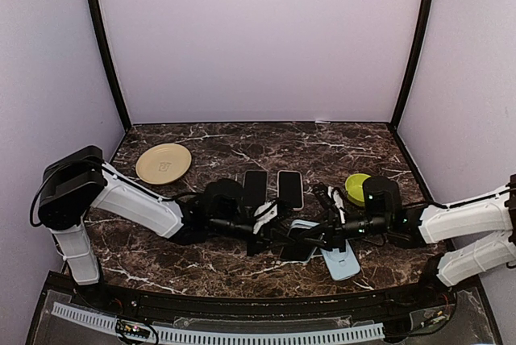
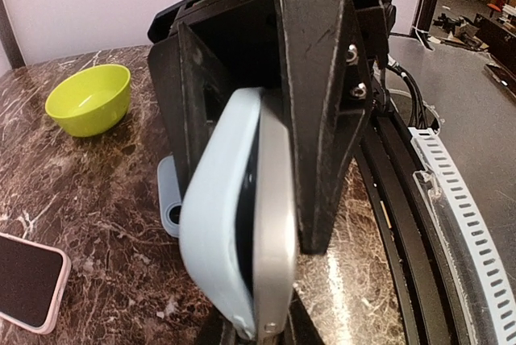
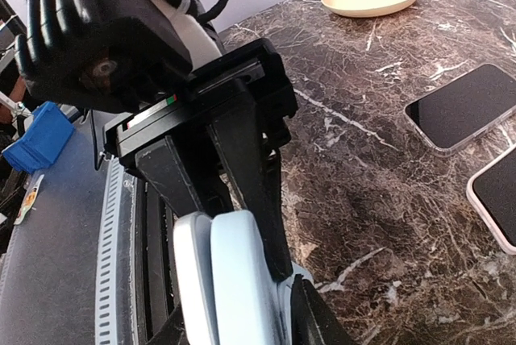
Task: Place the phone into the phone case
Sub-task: Pick up the phone with the phone case at the center of the board, then pass from the right arm to the left
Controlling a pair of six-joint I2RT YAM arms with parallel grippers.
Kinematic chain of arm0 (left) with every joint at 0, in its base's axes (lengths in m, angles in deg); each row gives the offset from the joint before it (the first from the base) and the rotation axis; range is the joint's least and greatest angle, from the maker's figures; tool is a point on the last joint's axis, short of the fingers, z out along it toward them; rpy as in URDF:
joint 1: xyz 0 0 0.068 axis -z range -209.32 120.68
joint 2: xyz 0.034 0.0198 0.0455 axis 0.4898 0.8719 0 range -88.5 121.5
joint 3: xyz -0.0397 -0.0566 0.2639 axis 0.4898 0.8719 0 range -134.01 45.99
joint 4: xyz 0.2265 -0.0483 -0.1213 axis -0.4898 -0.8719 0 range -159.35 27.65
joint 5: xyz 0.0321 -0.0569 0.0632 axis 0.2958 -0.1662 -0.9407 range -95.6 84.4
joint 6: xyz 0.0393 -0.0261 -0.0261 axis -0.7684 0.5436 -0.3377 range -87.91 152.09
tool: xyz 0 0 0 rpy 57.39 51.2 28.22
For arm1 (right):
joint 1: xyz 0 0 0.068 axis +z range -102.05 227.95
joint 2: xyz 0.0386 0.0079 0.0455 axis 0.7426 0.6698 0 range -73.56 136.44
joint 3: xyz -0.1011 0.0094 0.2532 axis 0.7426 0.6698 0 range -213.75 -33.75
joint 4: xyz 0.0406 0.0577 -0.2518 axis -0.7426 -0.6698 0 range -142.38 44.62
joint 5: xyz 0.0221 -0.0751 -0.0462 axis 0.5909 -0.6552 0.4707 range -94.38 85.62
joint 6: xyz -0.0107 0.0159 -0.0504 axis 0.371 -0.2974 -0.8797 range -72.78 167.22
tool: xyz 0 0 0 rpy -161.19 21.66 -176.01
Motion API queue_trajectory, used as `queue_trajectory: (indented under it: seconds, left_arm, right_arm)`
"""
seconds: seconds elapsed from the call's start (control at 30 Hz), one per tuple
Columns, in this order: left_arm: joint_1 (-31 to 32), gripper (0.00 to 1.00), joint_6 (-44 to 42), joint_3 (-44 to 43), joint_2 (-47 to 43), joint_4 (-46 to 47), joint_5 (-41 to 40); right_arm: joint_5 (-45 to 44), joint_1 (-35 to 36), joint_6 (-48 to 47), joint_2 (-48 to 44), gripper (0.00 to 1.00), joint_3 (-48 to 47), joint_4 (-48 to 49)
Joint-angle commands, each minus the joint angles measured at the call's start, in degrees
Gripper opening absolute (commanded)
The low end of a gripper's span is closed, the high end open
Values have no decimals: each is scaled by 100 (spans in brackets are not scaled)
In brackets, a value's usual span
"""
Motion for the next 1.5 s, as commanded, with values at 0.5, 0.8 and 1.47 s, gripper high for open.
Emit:
queue_trajectory:
  seconds: [0.5, 0.8, 1.47]
  left_arm:
    - [137, 28, -481, -419, 446, 34, 12]
    - [128, 40, -364, -348, 352, -107, -94]
    - [-55, 51, 941, 316, -1720, -159, 1223]
  right_arm:
    - [235, 69, -344, 77, 18, -590, -447]
    - [260, 75, -419, -142, 2, -855, -895]
    - [1387, 233, -433, -802, 0, -2249, -1220]
